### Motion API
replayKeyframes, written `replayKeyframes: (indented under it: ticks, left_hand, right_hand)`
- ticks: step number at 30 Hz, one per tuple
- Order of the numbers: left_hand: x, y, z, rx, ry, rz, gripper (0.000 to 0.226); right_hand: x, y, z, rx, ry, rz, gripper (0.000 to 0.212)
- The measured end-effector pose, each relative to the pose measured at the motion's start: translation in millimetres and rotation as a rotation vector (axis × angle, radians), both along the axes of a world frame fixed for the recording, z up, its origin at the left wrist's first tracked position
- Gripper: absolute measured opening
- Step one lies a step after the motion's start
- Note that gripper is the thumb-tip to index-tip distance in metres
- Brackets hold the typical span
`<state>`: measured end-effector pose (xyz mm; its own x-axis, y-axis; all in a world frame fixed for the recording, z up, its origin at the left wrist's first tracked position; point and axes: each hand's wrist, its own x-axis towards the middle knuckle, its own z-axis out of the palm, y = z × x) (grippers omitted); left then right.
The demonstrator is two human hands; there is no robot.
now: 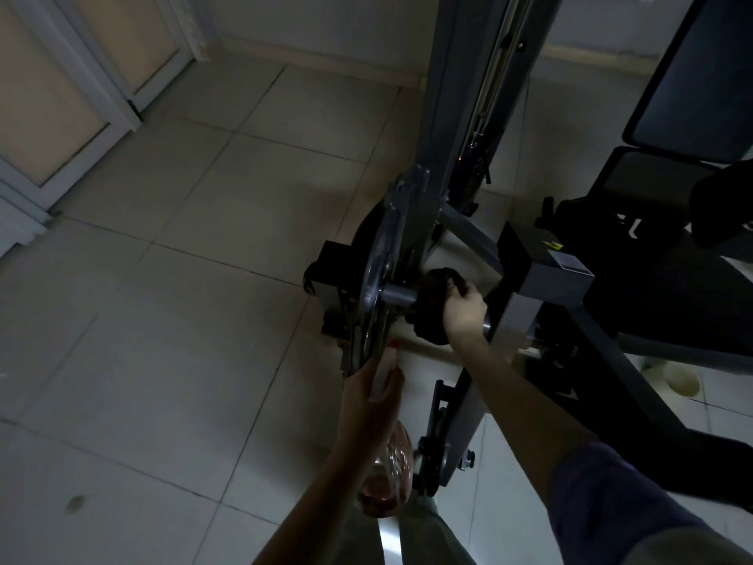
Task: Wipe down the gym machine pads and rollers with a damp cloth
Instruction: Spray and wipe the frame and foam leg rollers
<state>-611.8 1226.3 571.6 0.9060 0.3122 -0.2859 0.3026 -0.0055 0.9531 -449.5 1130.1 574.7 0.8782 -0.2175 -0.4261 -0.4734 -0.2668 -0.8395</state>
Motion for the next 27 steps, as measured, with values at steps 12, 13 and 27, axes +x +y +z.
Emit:
replayKeyframes:
  ticks: [12, 13, 27]
  left_hand:
    - [6.5, -2.2, -4.9, -0.077, 0.008, 0.019, 0.027]
    - [7.5, -2.1, -4.2, -0.073, 0.006, 0.018, 0.027]
    - [2.8, 2.6, -3.6, -0.052, -0.007, 0.055, 0.024]
  right_hand:
    - [-9.0, -43.5, 14.3, -0.155, -0.110, -0.078, 0.038]
    - [-6.2, -39.0, 24.1, -0.102, -0.186, -0.018, 0.038]
    - [12.1, 32.7, 22.2, -0.881, -0.198, 0.731, 0.036]
